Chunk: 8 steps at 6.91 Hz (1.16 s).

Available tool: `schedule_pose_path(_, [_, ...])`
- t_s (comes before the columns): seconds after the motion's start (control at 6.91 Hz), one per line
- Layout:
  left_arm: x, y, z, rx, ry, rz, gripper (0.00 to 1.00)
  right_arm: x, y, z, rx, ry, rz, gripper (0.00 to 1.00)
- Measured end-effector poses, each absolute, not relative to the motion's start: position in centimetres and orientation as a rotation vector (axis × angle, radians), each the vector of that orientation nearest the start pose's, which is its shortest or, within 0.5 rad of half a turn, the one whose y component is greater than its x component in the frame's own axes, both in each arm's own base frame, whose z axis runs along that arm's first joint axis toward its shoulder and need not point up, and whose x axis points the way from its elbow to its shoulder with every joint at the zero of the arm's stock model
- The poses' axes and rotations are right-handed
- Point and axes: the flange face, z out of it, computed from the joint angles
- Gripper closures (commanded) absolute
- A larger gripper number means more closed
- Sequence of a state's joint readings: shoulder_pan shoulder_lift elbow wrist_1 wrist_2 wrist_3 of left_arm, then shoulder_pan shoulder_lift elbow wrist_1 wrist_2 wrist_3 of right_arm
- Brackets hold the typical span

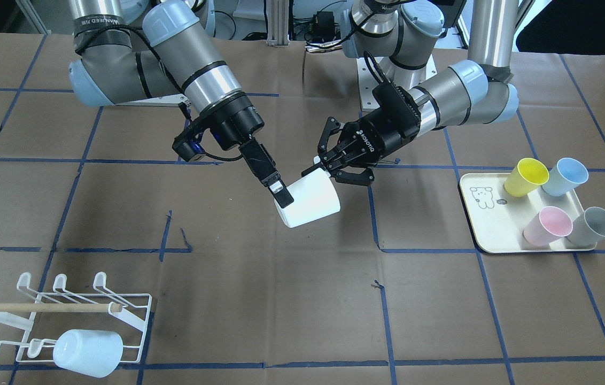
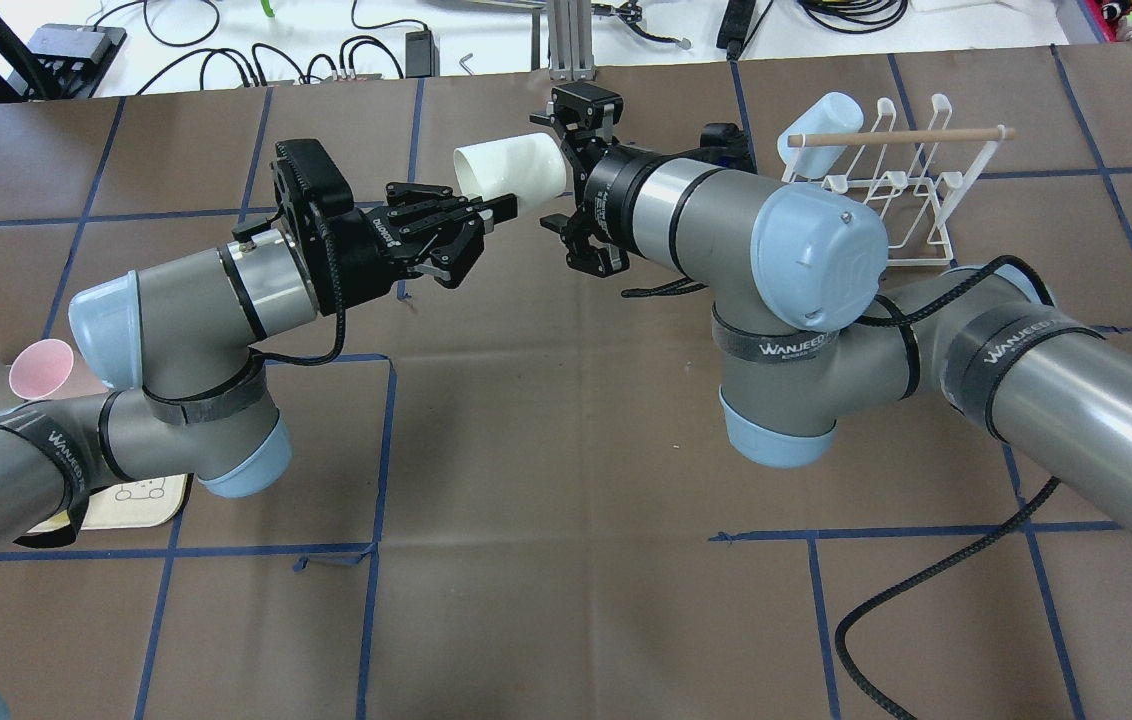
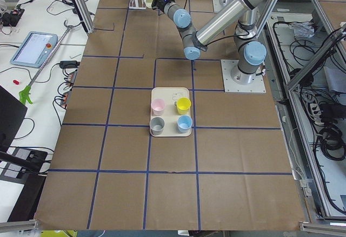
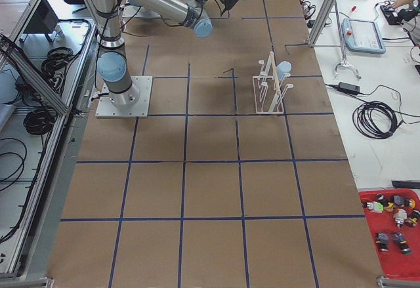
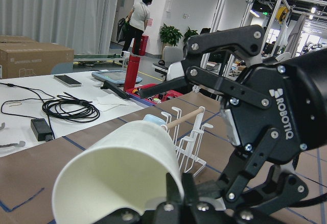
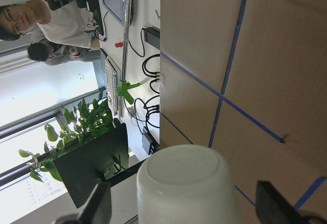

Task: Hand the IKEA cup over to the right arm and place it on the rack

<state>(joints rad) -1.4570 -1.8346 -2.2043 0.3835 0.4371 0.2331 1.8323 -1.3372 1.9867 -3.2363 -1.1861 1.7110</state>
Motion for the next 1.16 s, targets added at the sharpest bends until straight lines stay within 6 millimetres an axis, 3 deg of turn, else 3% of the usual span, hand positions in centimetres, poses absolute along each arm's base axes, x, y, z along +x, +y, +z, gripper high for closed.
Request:
schedule_pose_path(0.29, [-17.2, -46.4, 33.2, -0.799, -1.813, 1.273, 0.91, 31.6, -49.0, 36.8, 1.203, 1.721, -0.290, 0.03])
schedule_pose_path(0.43, [-17.2, -46.4, 33.2, -0.799, -1.814, 1.273, 0.91, 31.9, -49.1, 36.7, 1.199, 1.724, -0.286, 0.11])
schedule_pose_path(0.87, [-17.1, -46.5, 33.3, -0.800, -1.814, 1.276, 0.84, 32.1, -49.2, 36.6, 1.187, 1.729, -0.277, 0.55])
schedule_pose_path(1.01, [-17.1, -46.5, 33.4, -0.798, -1.815, 1.277, 0.83, 32.1, -49.2, 36.6, 1.183, 1.730, -0.278, 0.64])
schedule_pose_path(1.16, [-17.1, -46.6, 33.4, -0.792, -1.819, 1.277, 0.76, 32.2, -49.2, 36.7, 1.178, 1.732, -0.278, 0.67])
